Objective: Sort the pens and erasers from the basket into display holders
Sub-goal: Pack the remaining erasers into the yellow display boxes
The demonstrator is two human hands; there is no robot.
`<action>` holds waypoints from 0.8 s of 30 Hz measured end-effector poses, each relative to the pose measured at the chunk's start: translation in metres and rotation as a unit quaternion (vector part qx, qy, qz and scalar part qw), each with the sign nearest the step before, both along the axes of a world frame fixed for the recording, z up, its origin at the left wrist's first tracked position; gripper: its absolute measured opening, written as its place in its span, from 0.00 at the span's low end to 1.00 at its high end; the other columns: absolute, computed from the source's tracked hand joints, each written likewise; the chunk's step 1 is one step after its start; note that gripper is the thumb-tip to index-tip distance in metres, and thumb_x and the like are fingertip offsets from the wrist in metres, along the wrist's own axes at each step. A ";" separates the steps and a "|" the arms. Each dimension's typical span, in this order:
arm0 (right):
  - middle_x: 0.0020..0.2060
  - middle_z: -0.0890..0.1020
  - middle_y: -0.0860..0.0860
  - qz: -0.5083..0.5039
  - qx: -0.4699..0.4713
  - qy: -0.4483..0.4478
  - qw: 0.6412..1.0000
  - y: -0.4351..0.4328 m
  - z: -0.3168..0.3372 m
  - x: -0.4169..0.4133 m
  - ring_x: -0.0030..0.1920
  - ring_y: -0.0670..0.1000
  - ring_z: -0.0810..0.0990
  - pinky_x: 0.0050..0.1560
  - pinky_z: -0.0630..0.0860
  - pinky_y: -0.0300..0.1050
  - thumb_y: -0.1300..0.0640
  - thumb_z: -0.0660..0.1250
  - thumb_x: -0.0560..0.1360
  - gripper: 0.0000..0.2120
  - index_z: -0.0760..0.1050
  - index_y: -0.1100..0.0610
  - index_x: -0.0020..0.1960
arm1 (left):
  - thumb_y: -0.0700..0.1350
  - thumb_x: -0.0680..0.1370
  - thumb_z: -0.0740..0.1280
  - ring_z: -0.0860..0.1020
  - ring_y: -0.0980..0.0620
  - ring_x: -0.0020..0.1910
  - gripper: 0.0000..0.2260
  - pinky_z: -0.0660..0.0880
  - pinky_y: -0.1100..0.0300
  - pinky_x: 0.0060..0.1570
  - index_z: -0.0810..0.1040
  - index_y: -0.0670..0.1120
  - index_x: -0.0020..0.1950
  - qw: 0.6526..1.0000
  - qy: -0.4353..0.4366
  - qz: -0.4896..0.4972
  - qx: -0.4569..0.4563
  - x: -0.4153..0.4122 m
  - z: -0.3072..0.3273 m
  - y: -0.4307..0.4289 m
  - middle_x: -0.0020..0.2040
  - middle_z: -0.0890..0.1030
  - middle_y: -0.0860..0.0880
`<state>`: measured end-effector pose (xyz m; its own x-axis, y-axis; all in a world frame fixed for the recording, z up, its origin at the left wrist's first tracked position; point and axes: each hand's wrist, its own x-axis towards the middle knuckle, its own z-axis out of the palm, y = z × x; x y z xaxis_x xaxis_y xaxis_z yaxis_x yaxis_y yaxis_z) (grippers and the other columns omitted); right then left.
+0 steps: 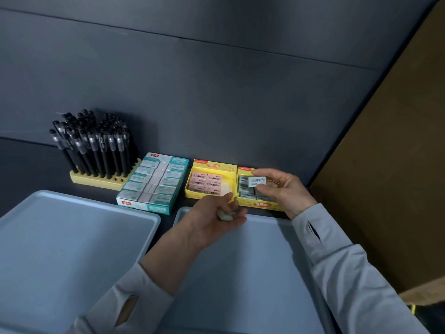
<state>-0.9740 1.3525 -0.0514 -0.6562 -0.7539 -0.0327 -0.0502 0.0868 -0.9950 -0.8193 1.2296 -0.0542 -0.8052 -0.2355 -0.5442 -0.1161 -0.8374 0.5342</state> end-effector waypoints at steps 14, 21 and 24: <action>0.40 0.81 0.50 -0.185 0.194 0.242 0.933 -0.003 -0.006 -0.021 0.40 0.49 0.80 0.36 0.75 0.32 0.63 0.75 0.70 0.07 0.82 0.55 0.47 | 0.34 0.80 0.62 0.82 0.47 0.54 0.08 0.79 0.63 0.51 0.75 0.35 0.58 0.981 0.069 -0.049 -0.177 0.003 -0.003 0.003 0.56 0.82 0.37; 0.38 0.83 0.49 -0.190 0.211 0.297 0.912 -0.008 -0.014 -0.024 0.41 0.49 0.80 0.48 0.78 0.42 0.60 0.76 0.70 0.03 0.84 0.55 0.43 | 0.43 0.80 0.64 0.84 0.51 0.42 0.10 0.79 0.65 0.38 0.76 0.37 0.56 0.961 0.028 -0.043 -0.271 0.003 -0.004 -0.008 0.47 0.85 0.41; 0.39 0.82 0.48 -0.171 0.220 0.357 0.892 -0.010 -0.018 -0.024 0.42 0.49 0.80 0.50 0.79 0.45 0.60 0.76 0.70 0.03 0.85 0.55 0.43 | 0.42 0.81 0.62 0.83 0.53 0.39 0.09 0.78 0.64 0.37 0.75 0.38 0.57 0.959 0.015 -0.040 -0.279 0.001 -0.004 -0.009 0.45 0.85 0.42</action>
<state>-0.9984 1.3421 -0.0698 -0.8170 -0.5236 0.2414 -0.5529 0.5926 -0.5857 -0.8182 1.2209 -0.0579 -0.8461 -0.4206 -0.3276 -0.1453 -0.4093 0.9008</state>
